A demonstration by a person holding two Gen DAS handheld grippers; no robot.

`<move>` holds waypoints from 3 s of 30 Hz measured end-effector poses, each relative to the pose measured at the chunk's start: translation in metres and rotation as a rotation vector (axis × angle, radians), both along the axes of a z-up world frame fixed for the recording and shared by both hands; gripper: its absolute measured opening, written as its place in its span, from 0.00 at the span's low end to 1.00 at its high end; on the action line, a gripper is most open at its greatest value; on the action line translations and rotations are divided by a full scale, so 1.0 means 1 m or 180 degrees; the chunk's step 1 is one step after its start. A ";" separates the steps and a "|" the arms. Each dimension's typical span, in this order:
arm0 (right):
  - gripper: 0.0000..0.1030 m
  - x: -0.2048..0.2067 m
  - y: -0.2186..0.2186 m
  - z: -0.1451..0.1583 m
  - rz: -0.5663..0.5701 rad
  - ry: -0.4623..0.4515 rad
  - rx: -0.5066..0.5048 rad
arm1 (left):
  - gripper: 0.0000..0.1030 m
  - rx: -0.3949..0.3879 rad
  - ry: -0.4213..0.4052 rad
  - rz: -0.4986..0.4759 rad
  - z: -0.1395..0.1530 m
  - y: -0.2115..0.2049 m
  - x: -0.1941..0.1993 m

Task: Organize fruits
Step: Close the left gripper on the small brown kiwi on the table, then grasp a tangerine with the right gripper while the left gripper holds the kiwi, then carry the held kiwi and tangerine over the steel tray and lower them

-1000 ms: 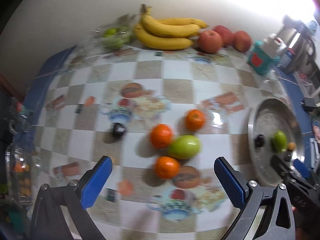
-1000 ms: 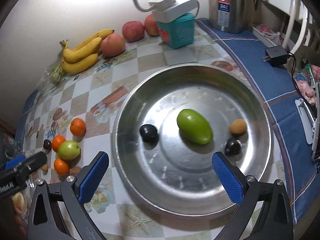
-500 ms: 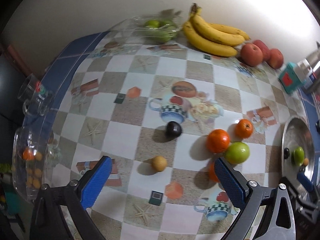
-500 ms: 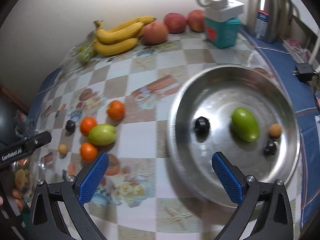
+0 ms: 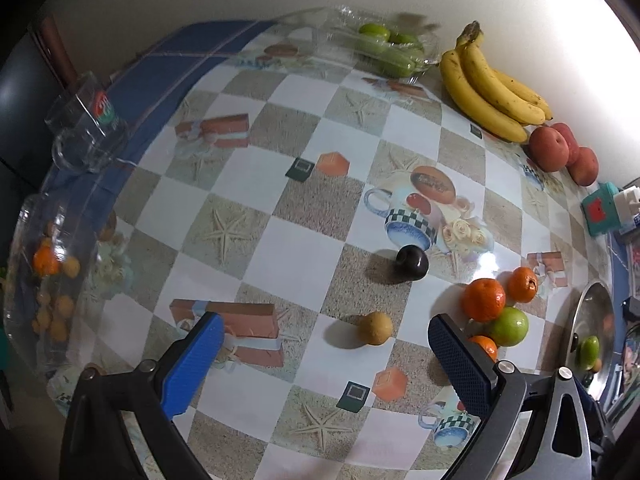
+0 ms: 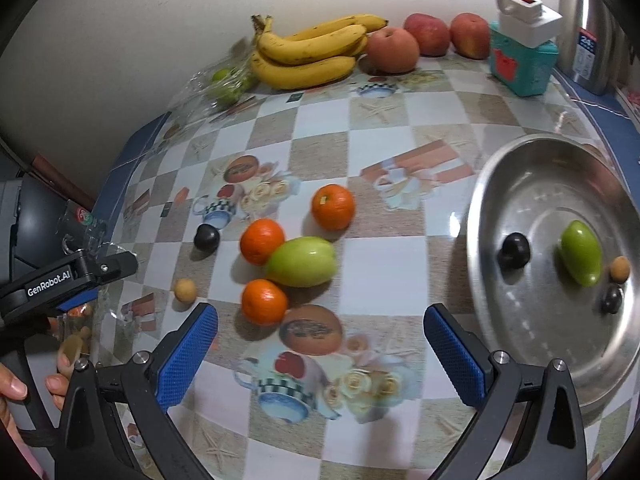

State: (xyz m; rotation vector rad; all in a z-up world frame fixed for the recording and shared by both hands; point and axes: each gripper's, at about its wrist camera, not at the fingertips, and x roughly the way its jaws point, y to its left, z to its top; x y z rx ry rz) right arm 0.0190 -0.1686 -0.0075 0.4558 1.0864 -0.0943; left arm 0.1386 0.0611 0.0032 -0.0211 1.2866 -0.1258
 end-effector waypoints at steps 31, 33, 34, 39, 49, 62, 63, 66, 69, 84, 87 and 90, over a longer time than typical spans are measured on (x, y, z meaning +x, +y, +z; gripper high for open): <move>0.97 0.038 0.057 -0.039 0.0267 0.0266 -0.0281 | 0.83 -0.0200 0.0385 -0.0271 -0.049 -0.017 0.014; 0.91 0.039 0.058 -0.039 0.0274 0.0260 -0.0293 | 0.75 -0.0211 0.0376 -0.0307 -0.049 -0.020 0.014; 0.85 0.039 0.058 -0.039 0.0276 0.0263 -0.0298 | 0.69 -0.0214 0.0373 -0.0327 -0.049 -0.021 0.013; 0.57 0.040 0.059 -0.039 0.0290 0.0267 -0.0298 | 0.45 -0.0230 0.0366 -0.0413 -0.047 -0.027 0.011; 0.37 0.040 0.059 -0.039 0.0298 0.0244 -0.0229 | 0.24 -0.0244 0.0374 -0.0541 -0.049 -0.036 0.006; 0.36 0.036 0.061 -0.033 0.0297 0.0182 -0.0164 | 0.24 -0.0354 0.0222 -0.0479 -0.033 -0.034 0.008; 0.36 0.036 0.061 -0.031 0.0300 0.0168 -0.0157 | 0.24 -0.0368 0.0206 -0.0472 -0.030 -0.033 0.008; 0.36 0.033 0.061 -0.023 0.0296 0.0124 -0.0137 | 0.24 -0.0411 0.0127 -0.0454 -0.021 -0.030 0.008; 0.36 0.029 0.060 -0.012 0.0283 0.0050 -0.0113 | 0.24 -0.0415 0.0027 -0.0443 -0.009 -0.026 0.006; 0.36 0.017 0.039 0.021 -0.0018 -0.0005 -0.0083 | 0.24 -0.0359 -0.0167 -0.0378 0.014 -0.031 0.001; 0.36 0.015 0.031 0.026 -0.0071 -0.0051 -0.0062 | 0.24 -0.0322 -0.0168 -0.0366 0.014 -0.035 -0.001; 0.36 0.010 0.019 0.028 -0.0143 -0.0057 -0.0124 | 0.24 -0.0250 -0.0188 -0.0382 0.015 -0.042 -0.003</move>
